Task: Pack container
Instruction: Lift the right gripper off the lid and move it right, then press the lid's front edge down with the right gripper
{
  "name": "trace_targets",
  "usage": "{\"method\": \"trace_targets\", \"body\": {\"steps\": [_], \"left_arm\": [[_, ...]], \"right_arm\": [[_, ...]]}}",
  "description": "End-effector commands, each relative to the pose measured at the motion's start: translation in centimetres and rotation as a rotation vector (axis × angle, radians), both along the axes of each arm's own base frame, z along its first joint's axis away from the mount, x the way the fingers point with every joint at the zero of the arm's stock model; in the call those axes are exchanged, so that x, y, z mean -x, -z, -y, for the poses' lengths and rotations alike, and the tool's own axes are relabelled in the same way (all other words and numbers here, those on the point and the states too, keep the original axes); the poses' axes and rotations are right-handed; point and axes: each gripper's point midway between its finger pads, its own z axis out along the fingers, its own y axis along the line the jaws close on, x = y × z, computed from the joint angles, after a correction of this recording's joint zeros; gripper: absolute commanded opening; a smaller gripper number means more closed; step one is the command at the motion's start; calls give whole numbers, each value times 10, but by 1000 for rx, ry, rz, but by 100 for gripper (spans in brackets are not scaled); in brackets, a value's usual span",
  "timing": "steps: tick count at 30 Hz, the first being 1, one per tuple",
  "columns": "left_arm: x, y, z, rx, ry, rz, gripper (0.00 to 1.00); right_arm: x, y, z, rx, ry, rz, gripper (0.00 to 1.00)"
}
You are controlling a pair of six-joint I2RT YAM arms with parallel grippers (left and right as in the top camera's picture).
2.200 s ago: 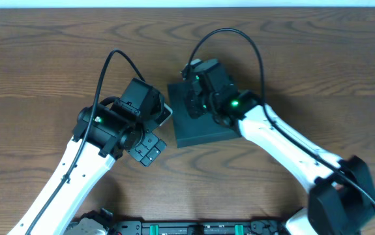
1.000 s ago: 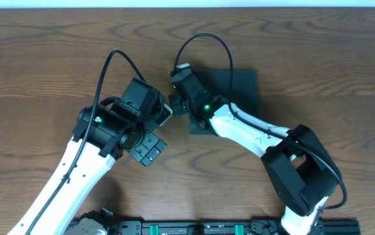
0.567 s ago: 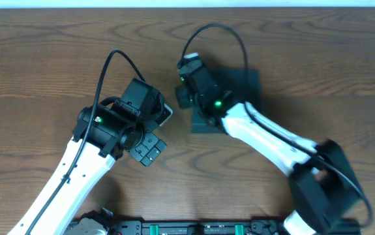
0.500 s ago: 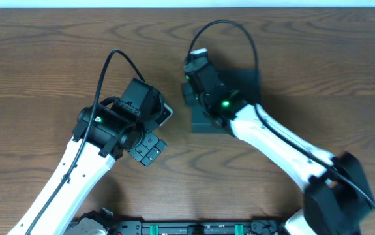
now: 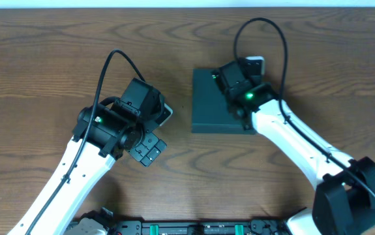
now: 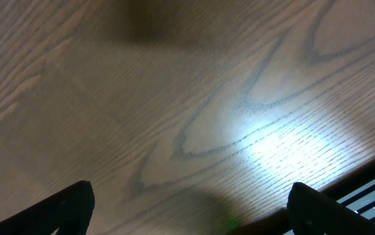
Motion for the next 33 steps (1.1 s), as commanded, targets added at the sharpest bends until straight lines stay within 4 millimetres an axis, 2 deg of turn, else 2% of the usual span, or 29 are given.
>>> {"method": "trace_targets", "body": {"steps": [1, 6, 10, 15, 21, 23, 24, 26, 28, 30, 33], "left_arm": [[0, 0, -4, -11, -3, 5, 95], [0, 0, -4, -11, -3, 5, 95], [0, 0, -4, -11, -3, 5, 95], [0, 0, -4, -11, -3, 5, 95], [0, 0, -4, -11, -3, 5, 95], [0, 0, -4, -11, -3, 5, 95], [-1, -1, -4, -11, -3, 5, 95], [0, 0, -4, -11, -3, 5, 95], [0, 0, -4, -11, -3, 5, 95], [-1, -1, -4, -11, -3, 5, 95], [0, 0, -4, -11, -3, 5, 95]], "right_arm": [[8, 10, 21, -35, 75, -15, 1], [18, 30, 34, -70, 119, -56, 1], [15, 52, 10, -227, 57, -79, 1], [3, 52, -11, -331, 5, -45, 1], [4, 52, -12, -319, -16, -59, 1], [13, 43, -8, -290, -15, -62, 1], [20, 32, -5, -272, -15, -54, 1], [42, 8, 1, -274, 8, -43, 1], [68, -3, -2, -341, 21, -78, 1], [98, -5, -12, -437, 20, -161, 1], [124, 0, -30, -515, -12, -273, 1]]}}
